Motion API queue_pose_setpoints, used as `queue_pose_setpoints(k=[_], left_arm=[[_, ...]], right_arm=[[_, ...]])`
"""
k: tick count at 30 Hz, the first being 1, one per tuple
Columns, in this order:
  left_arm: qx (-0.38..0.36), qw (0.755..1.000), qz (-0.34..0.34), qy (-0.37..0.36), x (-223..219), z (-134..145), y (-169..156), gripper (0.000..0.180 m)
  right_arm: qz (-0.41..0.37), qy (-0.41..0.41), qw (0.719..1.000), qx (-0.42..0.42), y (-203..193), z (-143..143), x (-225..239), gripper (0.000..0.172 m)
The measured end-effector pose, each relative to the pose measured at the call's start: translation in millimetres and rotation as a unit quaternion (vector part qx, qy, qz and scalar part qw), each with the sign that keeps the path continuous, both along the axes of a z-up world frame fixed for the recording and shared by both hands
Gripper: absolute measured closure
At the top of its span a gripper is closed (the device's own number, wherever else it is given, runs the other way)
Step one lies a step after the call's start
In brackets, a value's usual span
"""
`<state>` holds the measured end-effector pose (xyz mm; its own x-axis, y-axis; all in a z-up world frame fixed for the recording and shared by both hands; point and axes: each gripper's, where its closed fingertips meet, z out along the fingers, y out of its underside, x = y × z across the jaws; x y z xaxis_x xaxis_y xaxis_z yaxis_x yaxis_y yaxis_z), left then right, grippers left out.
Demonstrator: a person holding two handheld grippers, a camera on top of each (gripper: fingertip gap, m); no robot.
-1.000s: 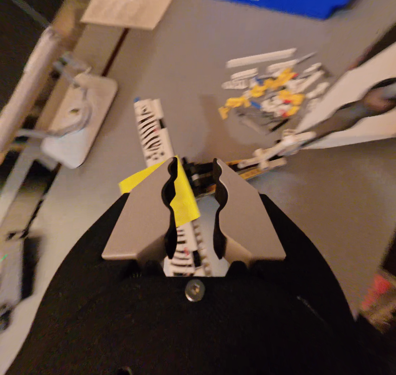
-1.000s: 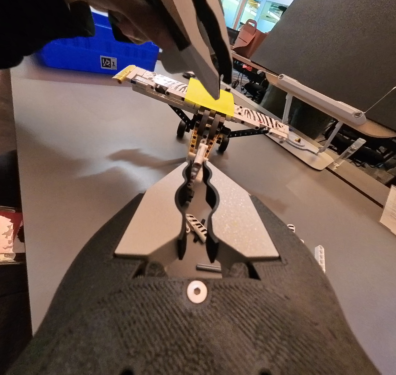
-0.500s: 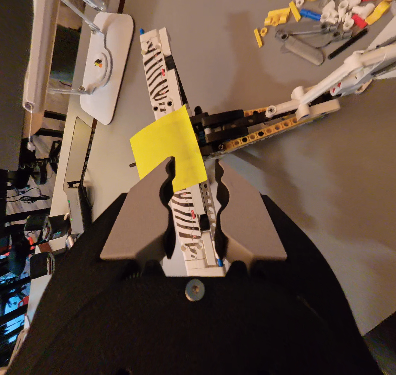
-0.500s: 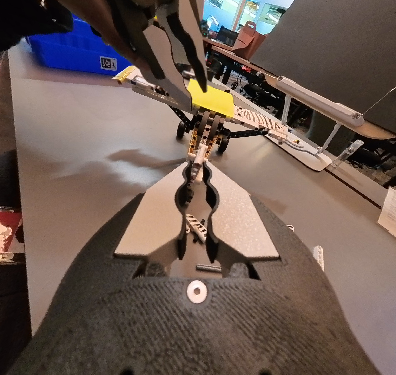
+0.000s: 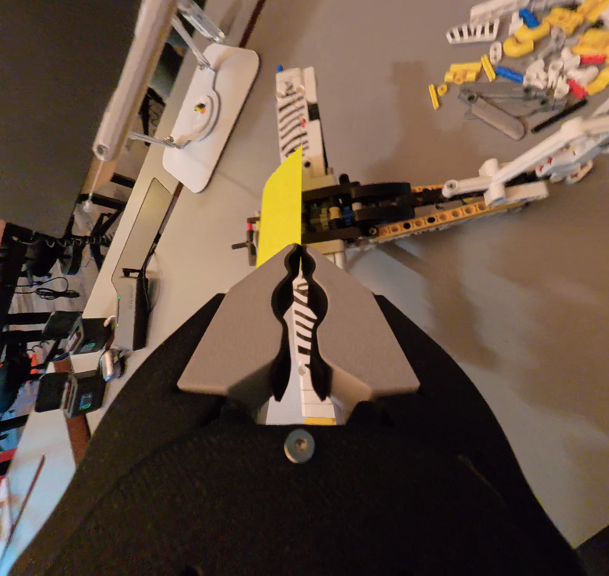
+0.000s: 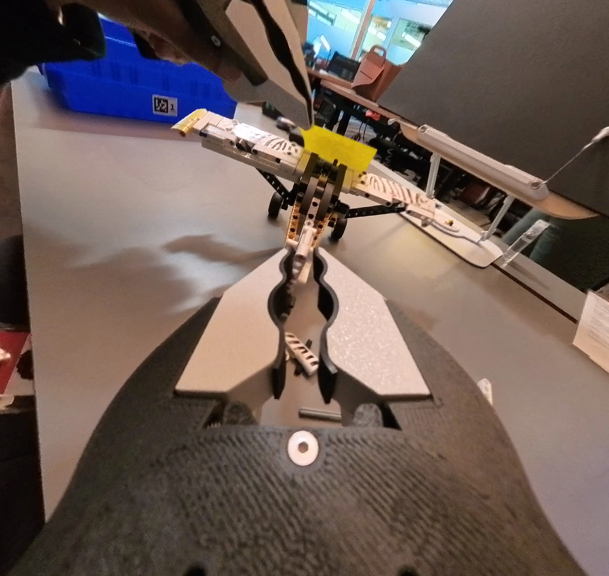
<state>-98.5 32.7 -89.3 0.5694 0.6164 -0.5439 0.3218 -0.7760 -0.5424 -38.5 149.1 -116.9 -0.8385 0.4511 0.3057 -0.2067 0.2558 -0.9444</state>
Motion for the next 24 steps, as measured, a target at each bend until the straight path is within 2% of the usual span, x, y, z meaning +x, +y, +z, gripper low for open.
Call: queue_pose_setpoints(k=[3,5,10,14,17,21,23,24], left_arm=[[0.082,0.996,-0.01,0.022,0.2,21.5,8.9,0.18],[0.163,0.985,-0.048,0.0,11.1,32.5,27.1,0.18],[0.323,0.93,-0.153,-0.089,46.0,52.5,69.0,0.18],[0.371,0.881,-0.243,-0.164,77.2,58.1,94.1,0.18],[0.351,0.862,-0.303,-0.206,100.4,52.1,107.7,0.18],[0.307,0.864,-0.337,-0.212,114.7,42.4,119.2,0.18],[0.304,0.865,-0.342,-0.206,115.9,43.3,122.3,0.18],[0.305,0.866,-0.341,-0.203,115.0,43.8,122.6,0.18]], right_arm=[[-0.01,0.01,0.999,-0.045,9.4,14.0,-3.2,0.15],[-0.008,0.001,0.997,-0.071,17.5,24.4,-5.4,0.15],[0.032,-0.028,0.989,-0.143,34.7,60.4,-4.8,0.138],[0.095,-0.039,0.977,-0.188,42.2,87.1,5.5,0.12],[0.147,-0.019,0.975,-0.169,38.9,96.6,18.2,0.118],[0.228,-0.021,0.97,-0.083,23.7,85.2,41.0,0.134],[0.248,-0.013,0.968,-0.048,20.7,79.3,47.4,0.17],[0.253,-0.008,0.967,-0.041,20.4,78.9,49.1,0.172]])
